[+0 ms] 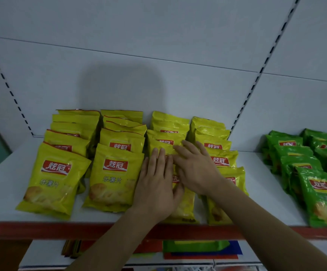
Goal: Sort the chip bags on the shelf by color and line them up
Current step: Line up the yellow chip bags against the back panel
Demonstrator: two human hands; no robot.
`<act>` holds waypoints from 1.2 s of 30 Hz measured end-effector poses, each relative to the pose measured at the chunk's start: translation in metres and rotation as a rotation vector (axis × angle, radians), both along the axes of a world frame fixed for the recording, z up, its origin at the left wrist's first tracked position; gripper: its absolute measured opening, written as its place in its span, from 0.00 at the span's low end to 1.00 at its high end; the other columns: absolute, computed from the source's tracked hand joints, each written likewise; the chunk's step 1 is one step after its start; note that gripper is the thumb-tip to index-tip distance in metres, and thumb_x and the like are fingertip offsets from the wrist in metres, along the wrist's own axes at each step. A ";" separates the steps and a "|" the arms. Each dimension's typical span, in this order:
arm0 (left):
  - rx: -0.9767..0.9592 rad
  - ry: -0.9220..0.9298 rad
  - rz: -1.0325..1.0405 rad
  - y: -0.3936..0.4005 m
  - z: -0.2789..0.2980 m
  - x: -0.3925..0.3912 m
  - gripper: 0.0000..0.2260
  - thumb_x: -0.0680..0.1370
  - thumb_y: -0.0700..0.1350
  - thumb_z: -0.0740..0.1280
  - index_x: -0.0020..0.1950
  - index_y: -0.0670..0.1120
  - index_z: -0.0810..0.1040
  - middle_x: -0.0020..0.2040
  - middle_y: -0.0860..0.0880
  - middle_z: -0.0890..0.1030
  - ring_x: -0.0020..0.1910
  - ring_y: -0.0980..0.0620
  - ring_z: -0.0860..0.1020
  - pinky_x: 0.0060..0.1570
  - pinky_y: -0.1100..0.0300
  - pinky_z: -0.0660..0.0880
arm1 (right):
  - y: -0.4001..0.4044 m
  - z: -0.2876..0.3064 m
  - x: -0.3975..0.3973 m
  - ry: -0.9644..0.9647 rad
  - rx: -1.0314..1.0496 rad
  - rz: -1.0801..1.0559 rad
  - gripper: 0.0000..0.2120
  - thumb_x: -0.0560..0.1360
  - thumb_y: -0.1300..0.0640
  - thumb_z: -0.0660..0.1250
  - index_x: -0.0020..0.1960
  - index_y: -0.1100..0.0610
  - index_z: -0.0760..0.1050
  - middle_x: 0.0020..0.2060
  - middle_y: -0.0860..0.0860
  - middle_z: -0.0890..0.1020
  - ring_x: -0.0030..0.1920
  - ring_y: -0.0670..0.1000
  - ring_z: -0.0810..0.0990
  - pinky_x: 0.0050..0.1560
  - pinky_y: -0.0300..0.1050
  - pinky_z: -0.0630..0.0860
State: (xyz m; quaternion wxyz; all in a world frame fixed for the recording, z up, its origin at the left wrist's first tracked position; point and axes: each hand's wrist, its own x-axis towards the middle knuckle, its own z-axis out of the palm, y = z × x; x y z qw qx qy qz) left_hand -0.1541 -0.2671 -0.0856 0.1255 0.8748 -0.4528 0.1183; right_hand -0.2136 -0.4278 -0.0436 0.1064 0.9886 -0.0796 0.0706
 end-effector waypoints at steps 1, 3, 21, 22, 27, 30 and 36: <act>0.006 0.020 -0.001 -0.001 -0.001 0.000 0.37 0.84 0.66 0.46 0.85 0.43 0.56 0.86 0.41 0.49 0.85 0.42 0.43 0.83 0.41 0.47 | -0.003 0.003 0.004 -0.035 0.009 -0.001 0.29 0.79 0.45 0.47 0.72 0.49 0.77 0.78 0.52 0.72 0.82 0.59 0.63 0.80 0.67 0.58; 0.004 0.037 0.001 -0.001 -0.003 0.001 0.39 0.83 0.69 0.46 0.85 0.43 0.58 0.86 0.40 0.53 0.85 0.41 0.47 0.83 0.42 0.49 | -0.006 0.008 0.015 -0.071 0.004 -0.009 0.29 0.80 0.45 0.48 0.74 0.51 0.76 0.78 0.53 0.72 0.81 0.61 0.64 0.80 0.67 0.60; 0.055 0.070 -0.016 -0.006 0.000 0.002 0.36 0.81 0.64 0.46 0.86 0.48 0.52 0.87 0.43 0.48 0.85 0.42 0.40 0.82 0.41 0.46 | -0.025 0.021 0.057 -0.003 -0.083 -0.101 0.38 0.80 0.40 0.36 0.81 0.50 0.67 0.82 0.54 0.66 0.83 0.61 0.58 0.82 0.65 0.51; 0.054 0.076 -0.010 -0.007 0.000 0.002 0.36 0.81 0.64 0.46 0.86 0.48 0.53 0.87 0.43 0.48 0.85 0.42 0.40 0.82 0.41 0.47 | -0.026 0.020 0.059 0.011 -0.079 -0.108 0.39 0.79 0.39 0.33 0.82 0.50 0.65 0.82 0.53 0.65 0.84 0.61 0.57 0.83 0.65 0.50; 0.029 0.038 0.017 -0.005 0.002 -0.001 0.33 0.82 0.62 0.51 0.84 0.46 0.62 0.85 0.42 0.57 0.85 0.41 0.49 0.81 0.37 0.52 | -0.026 0.017 0.060 0.004 -0.096 -0.092 0.40 0.79 0.39 0.31 0.81 0.50 0.67 0.81 0.51 0.68 0.83 0.60 0.58 0.82 0.65 0.50; -0.037 -0.002 -0.005 -0.004 0.008 -0.006 0.30 0.84 0.61 0.50 0.83 0.48 0.65 0.85 0.44 0.59 0.85 0.43 0.51 0.80 0.37 0.54 | -0.028 0.025 0.066 -0.044 -0.076 -0.092 0.38 0.80 0.39 0.34 0.81 0.49 0.67 0.83 0.54 0.64 0.84 0.61 0.56 0.82 0.66 0.52; 0.038 -0.033 -0.030 -0.002 0.005 -0.004 0.37 0.82 0.70 0.49 0.84 0.49 0.63 0.85 0.44 0.60 0.85 0.42 0.51 0.81 0.36 0.51 | -0.032 0.025 0.076 0.006 -0.084 -0.126 0.33 0.84 0.38 0.38 0.83 0.48 0.60 0.85 0.51 0.56 0.85 0.62 0.49 0.81 0.68 0.49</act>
